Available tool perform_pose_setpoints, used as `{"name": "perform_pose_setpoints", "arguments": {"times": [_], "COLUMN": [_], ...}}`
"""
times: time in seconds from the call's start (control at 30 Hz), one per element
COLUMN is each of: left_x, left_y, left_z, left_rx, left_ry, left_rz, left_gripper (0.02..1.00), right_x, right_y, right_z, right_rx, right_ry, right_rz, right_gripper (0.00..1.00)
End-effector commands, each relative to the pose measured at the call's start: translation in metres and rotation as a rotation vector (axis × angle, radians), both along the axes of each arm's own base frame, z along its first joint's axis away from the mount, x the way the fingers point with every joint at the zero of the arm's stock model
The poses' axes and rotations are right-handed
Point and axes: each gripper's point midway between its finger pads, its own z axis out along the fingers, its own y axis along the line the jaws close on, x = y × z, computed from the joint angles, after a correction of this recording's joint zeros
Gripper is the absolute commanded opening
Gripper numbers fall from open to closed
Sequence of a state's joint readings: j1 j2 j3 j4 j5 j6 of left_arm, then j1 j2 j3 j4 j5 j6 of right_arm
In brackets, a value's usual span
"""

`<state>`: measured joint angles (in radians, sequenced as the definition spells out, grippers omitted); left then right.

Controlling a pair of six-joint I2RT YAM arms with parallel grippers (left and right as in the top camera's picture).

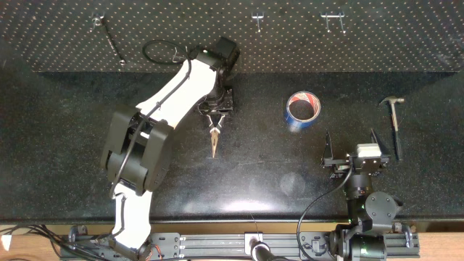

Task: Place Tools Onto Pegboard

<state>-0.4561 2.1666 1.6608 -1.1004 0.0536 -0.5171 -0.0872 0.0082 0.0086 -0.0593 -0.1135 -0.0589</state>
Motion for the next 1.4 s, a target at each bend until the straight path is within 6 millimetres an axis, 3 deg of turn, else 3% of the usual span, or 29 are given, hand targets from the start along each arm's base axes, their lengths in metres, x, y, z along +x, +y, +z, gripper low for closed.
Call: {"name": "perform_pose_setpoints", "arguments": {"times": [0.03,0.1,0.2,0.23,0.4,0.47,0.57,0.63,0.77,0.87,1.1,1.4], "left_x": [-0.017,-0.010,0.002,0.008,0.009,0.005,0.013,0.029,0.040,0.041,0.025,0.067], "left_y": [0.006,0.008,0.016,0.021,0.052,0.082,0.122,0.123,0.118,0.117,0.123,0.095], "left_z": [-0.028,-0.010,0.044,0.081,0.189,0.237,0.283,0.303,0.333,0.338,0.324,0.278], "left_rx": [0.036,0.036,0.047,0.042,0.062,0.155,0.315,0.316,0.308,0.299,0.166,0.113], "left_ry": [0.078,0.026,-0.125,-0.229,-0.542,-0.705,-0.953,-1.208,-1.544,-1.639,-1.837,-1.742], "left_rz": [-0.006,-0.005,-0.003,0.005,0.060,0.117,0.210,0.167,0.140,0.162,0.302,0.251], "left_gripper": [0.029,0.027,0.029,0.029,0.029,0.027,0.029,0.029,0.029,0.029,0.029,0.029], "right_x": [0.000,0.000,0.000,0.000,0.000,0.000,0.000,0.000,0.000,0.000,0.000,0.000], "right_y": [-0.001,-0.001,-0.001,-0.001,-0.001,-0.001,-0.001,-0.001,-0.001,-0.001,-0.001,-0.001], "right_z": [-0.001,-0.001,-0.001,-0.001,-0.001,-0.001,-0.001,-0.001,-0.001,-0.001,-0.001,-0.001], "right_rx": [-0.007,-0.007,-0.007,-0.007,-0.007,-0.007,-0.007,-0.007,-0.007,-0.007,-0.007,-0.007], "right_ry": [-0.001,-0.001,-0.001,-0.001,-0.001,-0.001,-0.001,-0.001,-0.001,-0.001,-0.001,-0.001], "right_rz": [-0.004,-0.004,-0.004,-0.004,-0.004,-0.004,-0.004,-0.004,-0.004,-0.004,-0.004,-0.004], "right_gripper": [0.987,0.987,0.987,0.987,0.987,0.987,0.987,0.987,0.987,0.987,0.987,0.987]}}
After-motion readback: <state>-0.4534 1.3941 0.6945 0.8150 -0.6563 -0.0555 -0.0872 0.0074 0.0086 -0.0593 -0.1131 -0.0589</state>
